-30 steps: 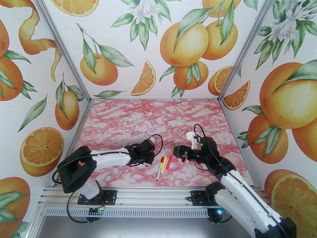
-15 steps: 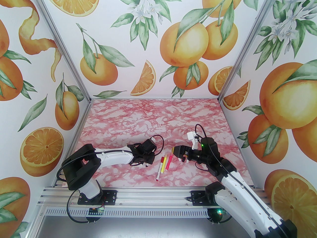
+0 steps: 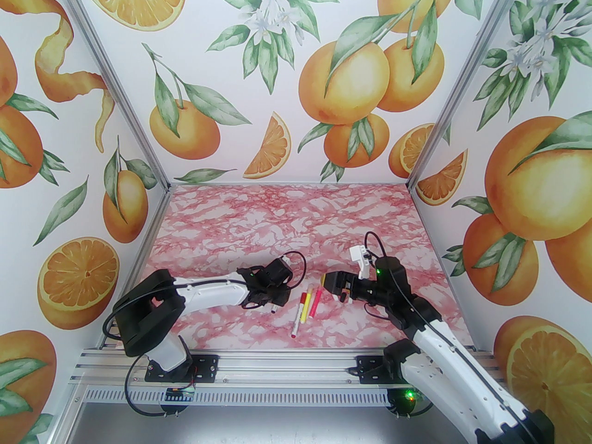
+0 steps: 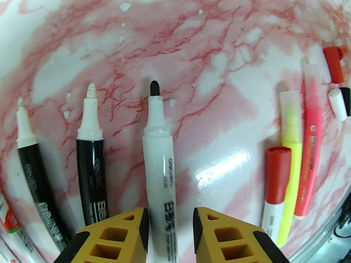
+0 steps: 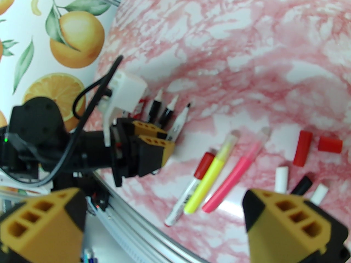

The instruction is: Open the pen caps

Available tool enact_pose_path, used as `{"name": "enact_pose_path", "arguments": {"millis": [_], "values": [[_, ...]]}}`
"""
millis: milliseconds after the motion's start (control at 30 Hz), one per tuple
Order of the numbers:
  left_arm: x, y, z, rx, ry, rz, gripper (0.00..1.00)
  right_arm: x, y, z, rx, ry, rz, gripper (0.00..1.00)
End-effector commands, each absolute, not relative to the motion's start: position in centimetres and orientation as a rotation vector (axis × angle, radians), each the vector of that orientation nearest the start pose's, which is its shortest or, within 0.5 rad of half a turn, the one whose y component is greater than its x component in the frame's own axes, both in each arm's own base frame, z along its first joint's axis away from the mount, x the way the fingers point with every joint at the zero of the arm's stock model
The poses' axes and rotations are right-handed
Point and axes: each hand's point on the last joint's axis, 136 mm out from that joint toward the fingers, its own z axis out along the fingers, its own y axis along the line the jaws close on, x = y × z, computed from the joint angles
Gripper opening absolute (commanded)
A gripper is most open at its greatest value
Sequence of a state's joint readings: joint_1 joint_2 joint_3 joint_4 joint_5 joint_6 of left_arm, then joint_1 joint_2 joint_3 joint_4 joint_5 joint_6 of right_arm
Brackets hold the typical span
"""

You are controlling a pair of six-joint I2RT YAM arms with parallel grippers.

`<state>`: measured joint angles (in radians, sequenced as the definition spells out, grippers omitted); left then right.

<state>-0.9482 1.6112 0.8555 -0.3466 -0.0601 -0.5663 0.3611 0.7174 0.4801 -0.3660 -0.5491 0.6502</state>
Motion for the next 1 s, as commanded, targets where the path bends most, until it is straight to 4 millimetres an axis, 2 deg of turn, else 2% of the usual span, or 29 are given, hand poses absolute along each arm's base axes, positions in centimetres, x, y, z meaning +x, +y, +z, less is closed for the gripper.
{"name": "enact_pose_path", "arguments": {"millis": [0,167,267,567,967], "values": [[21.8,-30.2,7.3,0.519,2.621,-0.467,0.35,20.6,17.4,17.5,-0.002,2.300,1.140,0.99],[20.9,-31.0,8.4,0.530,2.625,-0.508,0.35,20.3,16.9,17.5,0.009,2.309,1.110,0.99],[18.9,-32.6,8.8,0.525,2.650,-0.607,0.38,19.7,16.0,17.5,0.038,2.328,1.060,0.98],[16.5,-35.2,6.6,0.550,2.719,-0.644,0.38,18.8,14.5,17.6,0.053,2.342,0.966,0.98],[15.7,-36.1,3.9,0.557,2.789,-0.629,0.39,18.2,14.0,16.7,0.063,2.361,0.937,0.98]]}}
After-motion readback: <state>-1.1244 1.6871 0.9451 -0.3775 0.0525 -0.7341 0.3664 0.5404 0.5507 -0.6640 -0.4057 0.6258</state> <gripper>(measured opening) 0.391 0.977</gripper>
